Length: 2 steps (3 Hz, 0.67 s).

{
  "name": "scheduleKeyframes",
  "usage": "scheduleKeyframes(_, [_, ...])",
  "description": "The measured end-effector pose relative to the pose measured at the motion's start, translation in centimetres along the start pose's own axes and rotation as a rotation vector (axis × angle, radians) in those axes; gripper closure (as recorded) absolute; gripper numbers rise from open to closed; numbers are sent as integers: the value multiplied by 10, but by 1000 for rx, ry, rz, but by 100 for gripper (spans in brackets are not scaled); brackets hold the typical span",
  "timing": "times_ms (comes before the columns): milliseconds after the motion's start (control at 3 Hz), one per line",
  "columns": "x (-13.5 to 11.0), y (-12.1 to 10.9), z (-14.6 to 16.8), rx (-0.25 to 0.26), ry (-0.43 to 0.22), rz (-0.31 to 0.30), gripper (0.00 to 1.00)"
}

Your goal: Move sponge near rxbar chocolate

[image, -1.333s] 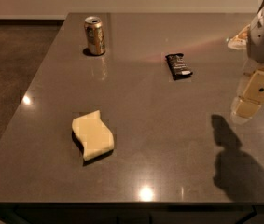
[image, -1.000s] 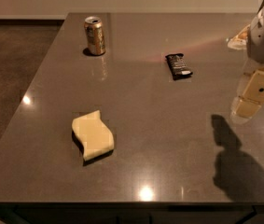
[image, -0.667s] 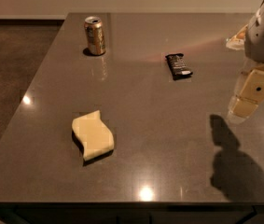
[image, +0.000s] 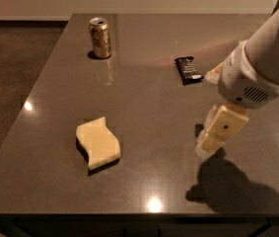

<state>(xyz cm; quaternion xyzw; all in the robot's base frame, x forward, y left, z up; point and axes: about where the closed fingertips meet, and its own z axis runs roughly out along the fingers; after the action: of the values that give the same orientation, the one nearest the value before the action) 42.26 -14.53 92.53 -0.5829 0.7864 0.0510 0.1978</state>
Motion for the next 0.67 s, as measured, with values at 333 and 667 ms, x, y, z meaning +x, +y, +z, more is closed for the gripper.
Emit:
scheduleKeyframes(333, [-34, 23, 46, -47, -114, -1, 0])
scheduleKeyframes(667, [-80, 45, 75, -65, -204, -64, 0])
